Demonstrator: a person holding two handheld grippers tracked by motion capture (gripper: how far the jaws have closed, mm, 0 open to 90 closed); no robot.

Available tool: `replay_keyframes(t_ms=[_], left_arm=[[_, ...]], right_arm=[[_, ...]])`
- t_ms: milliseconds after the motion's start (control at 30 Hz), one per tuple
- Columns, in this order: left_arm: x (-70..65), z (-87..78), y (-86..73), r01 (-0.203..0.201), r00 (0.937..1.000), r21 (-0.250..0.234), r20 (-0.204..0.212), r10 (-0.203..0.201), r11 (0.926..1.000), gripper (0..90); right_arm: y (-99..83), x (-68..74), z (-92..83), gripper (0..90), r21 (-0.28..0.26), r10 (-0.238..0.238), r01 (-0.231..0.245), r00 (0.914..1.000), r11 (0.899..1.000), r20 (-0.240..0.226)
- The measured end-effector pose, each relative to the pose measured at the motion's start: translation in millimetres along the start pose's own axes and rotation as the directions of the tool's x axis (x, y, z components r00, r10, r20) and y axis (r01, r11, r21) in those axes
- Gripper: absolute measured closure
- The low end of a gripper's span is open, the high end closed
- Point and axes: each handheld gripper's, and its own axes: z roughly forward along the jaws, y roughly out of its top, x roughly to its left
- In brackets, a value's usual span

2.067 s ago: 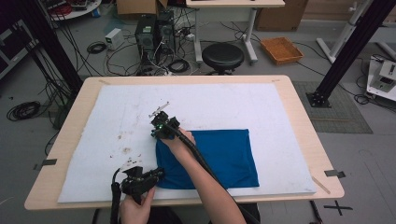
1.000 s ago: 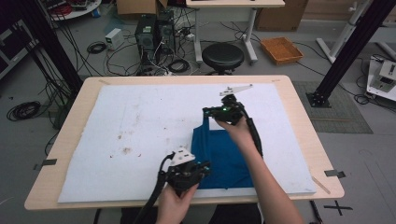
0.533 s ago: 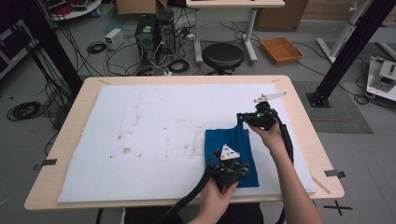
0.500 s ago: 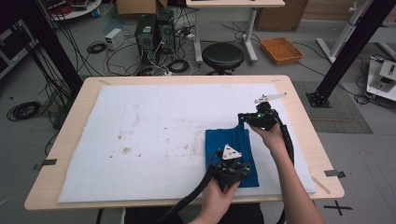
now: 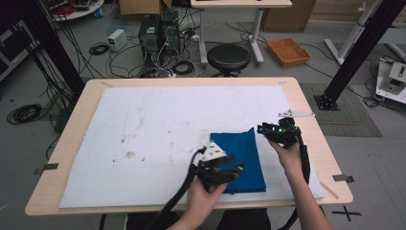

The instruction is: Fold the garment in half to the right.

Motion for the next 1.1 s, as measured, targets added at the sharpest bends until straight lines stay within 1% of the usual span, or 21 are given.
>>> replay_keyframes(t_ms=[67, 100, 167, 200, 300, 367, 400, 433, 467, 567, 667, 700, 733, 767, 833, 900, 967, 1000, 1033, 1067, 1100], left_arm=[[16.2, -16.8, -1.1, -0.006, 0.9984, 0.000, -0.056, 0.006, 1.0000, 54.9], [23.1, -23.4, -1.7, -0.005, 0.9975, -0.002, -0.070, 0.005, 1.0000, 54.9], [39.8, -40.1, -2.7, 0.022, 0.9944, -0.016, -0.103, -0.023, 0.9996, 54.9], [47.5, -48.2, -2.8, 0.025, 0.9922, -0.022, -0.121, -0.027, 0.9994, 55.0], [66.6, -70.6, -2.9, 0.010, 0.9809, -0.040, -0.194, -0.017, 0.9992, 54.9], [79.0, -84.4, -3.8, 0.013, 0.9721, -0.057, -0.233, -0.026, 0.9983, 55.0], [85.1, -91.0, -4.6, 0.025, 0.9690, -0.073, -0.244, -0.042, 0.9970, 55.0], [92.5, -98.4, -6.0, 0.038, 0.9639, -0.093, -0.259, -0.061, 0.9950, 55.1], [96.6, -101.9, -6.7, 0.045, 0.9607, -0.104, -0.268, -0.072, 0.9935, 55.1], [110.6, -112.2, -9.6, 0.054, 0.9469, -0.112, -0.310, -0.086, 0.9923, 55.3], [120.5, -116.8, -13.4, 0.073, 0.9401, -0.115, -0.324, -0.107, 0.9906, 55.3], [122.8, -117.5, -14.1, 0.075, 0.9386, -0.112, -0.328, -0.108, 0.9909, 55.3], [124.6, -118.2, -15.0, 0.081, 0.9369, -0.111, -0.331, -0.113, 0.9905, 55.3], [126.6, -119.0, -15.7, 0.080, 0.9358, -0.114, -0.333, -0.114, 0.9902, 55.2], [129.7, -122.0, -16.4, 0.078, 0.9331, -0.116, -0.341, -0.114, 0.9901, 54.9], [132.8, -126.0, -16.5, 0.074, 0.9338, -0.121, -0.340, -0.111, 0.9899, 54.1], [135.0, -129.8, -16.7, 0.069, 0.9306, -0.129, -0.349, -0.111, 0.9892, 53.6], [136.9, -132.8, -16.8, 0.064, 0.9305, -0.131, -0.351, -0.107, 0.9893, 52.7], [138.2, -134.3, -16.9, 0.063, 0.9300, -0.136, -0.352, -0.107, 0.9888, 51.2], [139.6, -136.7, -17.4, 0.064, 0.9280, -0.143, -0.355, -0.112, 0.9876, 51.0], [141.0, -138.6, -17.9, 0.066, 0.9289, -0.146, -0.352, -0.114, 0.9871, 50.7]], right_arm=[[-6.3, 2.2, 4.8, 67.8, 0.014, 0.032, -0.032, 0.9993, 0.999, -0.018], [-8.4, 3.1, 8.9, 67.7, 0.025, 0.036, -0.035, 0.9992, 0.999, -0.019], [-11.2, 5.3, 16.6, 68.0, 0.048, 0.047, -0.047, 0.9989, 0.998, -0.002], [-12.5, 5.8, 20.9, 69.0, 0.058, 0.050, -0.050, 0.9987, 0.997, 0.002], [-15.6, 6.7, 29.1, 87.8, 0.077, 0.035, -0.036, 0.9993, 0.996, 0.012], [-17.7, 7.3, 30.2, 90.0, 0.088, 0.022, -0.024, 0.9994, 0.996, 0.026], [-18.5, 6.8, 29.7, 90.0, 0.086, 0.016, -0.019, 0.9991, 0.996, 0.038], [-19.3, 6.0, 28.2, 90.0, 0.085, 0.021, -0.025, 0.9988, 0.996, 0.045], [-20.3, 4.4, 26.2, 90.0, 0.080, 0.025, -0.029, 0.9983, 0.996, 0.052], [-22.9, 1.1, 22.7, 90.0, 0.074, 0.044, -0.049, 0.9965, 0.996, 0.072], [-26.4, -1.1, 21.4, 89.2, 0.077, 0.050, -0.057, 0.9949, 0.995, 0.087], [-27.3, -1.6, 20.9, 84.8, 0.075, 0.052, -0.059, 0.9943, 0.995, 0.093], [-28.0, -2.3, 19.9, 83.7, 0.071, 0.059, -0.066, 0.9934, 0.995, 0.098], [-28.8, -2.8, 17.7, 82.5, 0.063, 0.065, -0.071, 0.9935, 0.995, 0.093], [-30.8, -1.7, 8.9, 75.5, 0.041, 0.076, -0.080, 0.9930, 0.996, 0.090], [-35.9, 2.6, -5.4, 75.4, 0.018, 0.076, -0.078, 0.9948, 0.997, 0.068], [-44.0, 9.9, -21.5, 73.6, 0.003, 0.071, -0.071, 0.9963, 0.997, 0.048], [-50.0, 14.8, -31.4, 72.2, -0.005, 0.067, -0.067, 0.9973, 0.998, 0.031], [-59.2, 22.2, -44.0, 69.3, -0.016, 0.067, -0.067, 0.9977, 0.998, 0.009], [-65.4, 27.0, -50.7, 66.8, -0.018, 0.066, -0.066, 0.9978, 0.998, -0.003], [-77.0, 35.7, -60.5, 65.5, -0.013, 0.068, -0.068, 0.9975, 0.998, -0.021]])
